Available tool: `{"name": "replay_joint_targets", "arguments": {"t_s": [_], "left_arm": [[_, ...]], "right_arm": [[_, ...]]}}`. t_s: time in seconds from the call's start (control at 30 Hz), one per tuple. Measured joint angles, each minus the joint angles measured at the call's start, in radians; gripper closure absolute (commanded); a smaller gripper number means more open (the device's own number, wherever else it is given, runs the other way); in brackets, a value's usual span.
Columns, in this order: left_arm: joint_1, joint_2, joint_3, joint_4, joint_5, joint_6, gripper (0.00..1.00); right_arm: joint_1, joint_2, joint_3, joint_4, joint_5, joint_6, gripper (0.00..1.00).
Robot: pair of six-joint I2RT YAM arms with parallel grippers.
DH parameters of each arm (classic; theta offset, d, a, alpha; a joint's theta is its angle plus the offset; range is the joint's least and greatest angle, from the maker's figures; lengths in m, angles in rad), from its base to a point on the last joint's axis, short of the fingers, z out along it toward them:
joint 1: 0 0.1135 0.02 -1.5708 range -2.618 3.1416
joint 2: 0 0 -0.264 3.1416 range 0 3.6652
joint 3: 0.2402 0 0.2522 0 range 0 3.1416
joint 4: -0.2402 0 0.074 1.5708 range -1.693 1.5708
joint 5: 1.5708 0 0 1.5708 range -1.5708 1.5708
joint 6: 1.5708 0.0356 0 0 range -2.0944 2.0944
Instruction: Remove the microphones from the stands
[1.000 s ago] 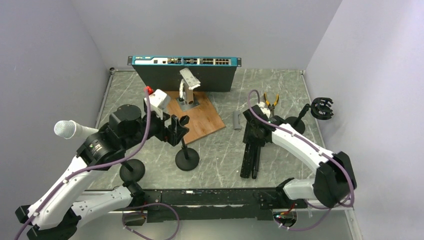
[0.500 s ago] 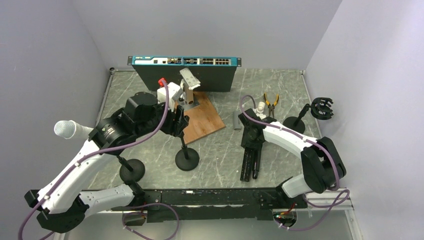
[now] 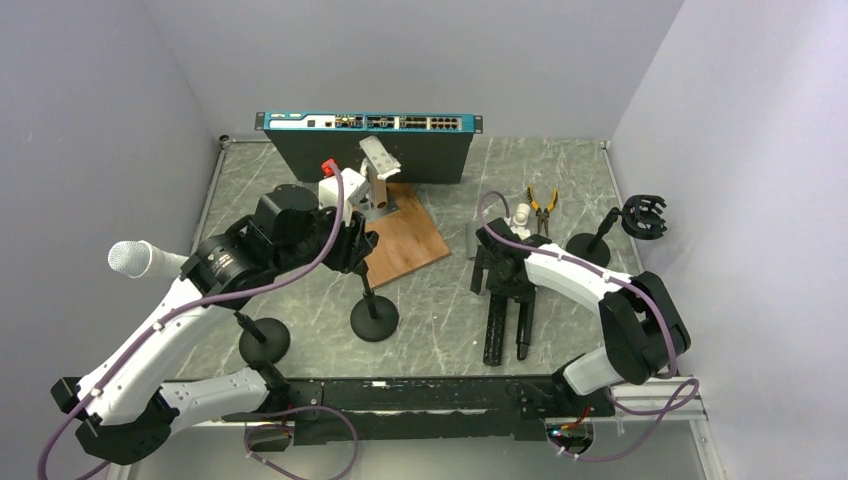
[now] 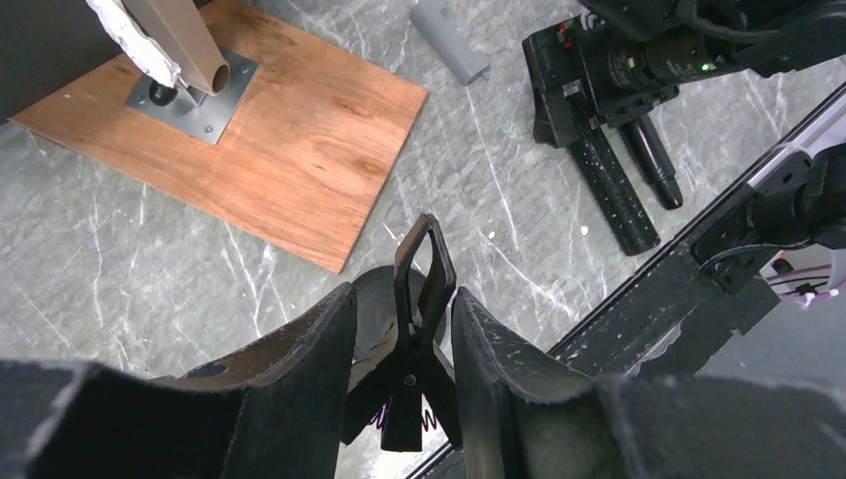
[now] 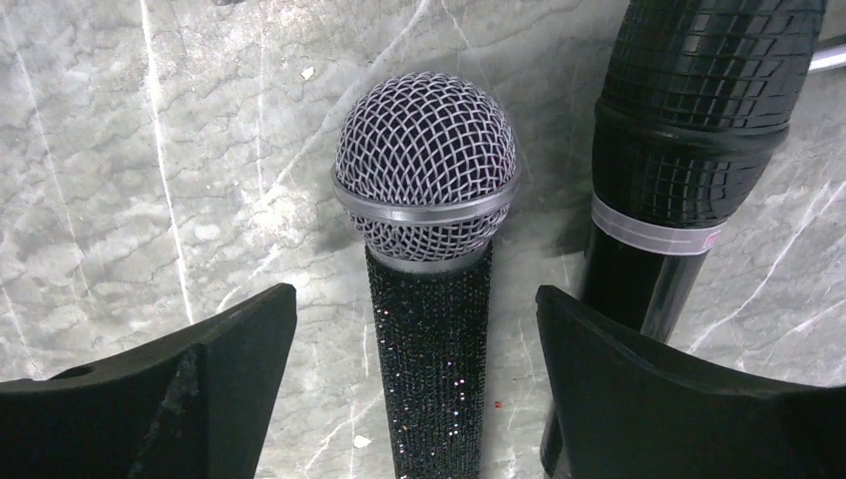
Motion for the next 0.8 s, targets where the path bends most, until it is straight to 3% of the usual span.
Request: {"name": "replay_joint_targets", "arguments": {"t_s": [0.27, 0.57, 0.7, 0.77, 0.8], "left_arm": [[0.000, 0.009, -0.011, 0.004, 0.005, 0.046, 0.80], [0.000, 0.037, -0.150, 0.117, 0.060, 0.050, 0.87], [0.000, 0.037, -0.279, 0.179, 0.091, 0.019, 0.82], [0.000, 0.032, -0.322, 0.251, 0.113, -0.005, 0.71], [0.001, 0.027, -0.341, 0.271, 0.116, -0.016, 0.58]], "right_arm": [[0.000, -0.079, 0.036, -0.005, 0.005, -0.041, 0.06], [0.000, -0.180, 0.150, 0.029, 0.009, -0.102, 0.06], [0.000, -0.194, 0.166, 0.060, 0.006, -0.133, 0.06], [0.000, -0.194, 0.166, 0.072, -0.009, -0.159, 0.07], [0.000, -0.194, 0.164, 0.081, -0.025, -0.174, 0.07]]}}
